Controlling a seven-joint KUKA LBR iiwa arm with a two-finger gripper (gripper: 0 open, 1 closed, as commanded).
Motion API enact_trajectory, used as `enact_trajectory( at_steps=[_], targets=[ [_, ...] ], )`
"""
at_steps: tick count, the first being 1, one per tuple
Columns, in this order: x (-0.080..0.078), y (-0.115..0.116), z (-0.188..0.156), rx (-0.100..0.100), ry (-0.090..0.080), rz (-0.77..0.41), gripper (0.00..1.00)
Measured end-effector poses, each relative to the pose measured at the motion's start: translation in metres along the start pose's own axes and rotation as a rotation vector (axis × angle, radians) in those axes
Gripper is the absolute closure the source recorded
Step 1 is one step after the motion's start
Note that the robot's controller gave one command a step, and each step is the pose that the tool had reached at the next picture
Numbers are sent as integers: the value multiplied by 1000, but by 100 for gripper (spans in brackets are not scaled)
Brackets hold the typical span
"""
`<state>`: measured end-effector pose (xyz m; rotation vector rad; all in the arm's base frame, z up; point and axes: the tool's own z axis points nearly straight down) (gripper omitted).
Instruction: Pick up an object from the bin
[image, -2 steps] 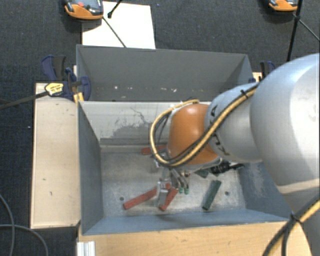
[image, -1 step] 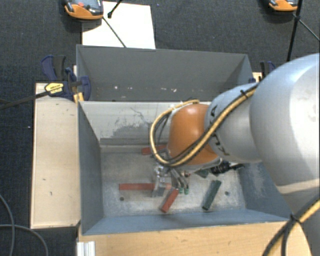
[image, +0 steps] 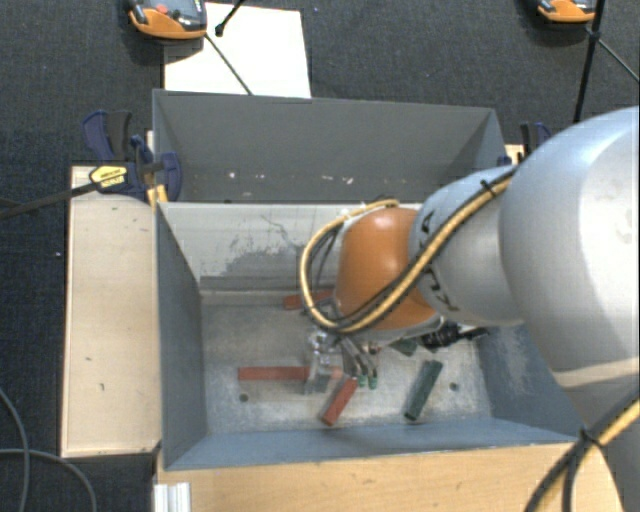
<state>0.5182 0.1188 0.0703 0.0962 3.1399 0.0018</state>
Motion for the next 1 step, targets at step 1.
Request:
enact_trajectory(
  at_steps=[1],
  targets=[
    [-25, -29, -140, 0, -2, 13, 100]
  ],
)
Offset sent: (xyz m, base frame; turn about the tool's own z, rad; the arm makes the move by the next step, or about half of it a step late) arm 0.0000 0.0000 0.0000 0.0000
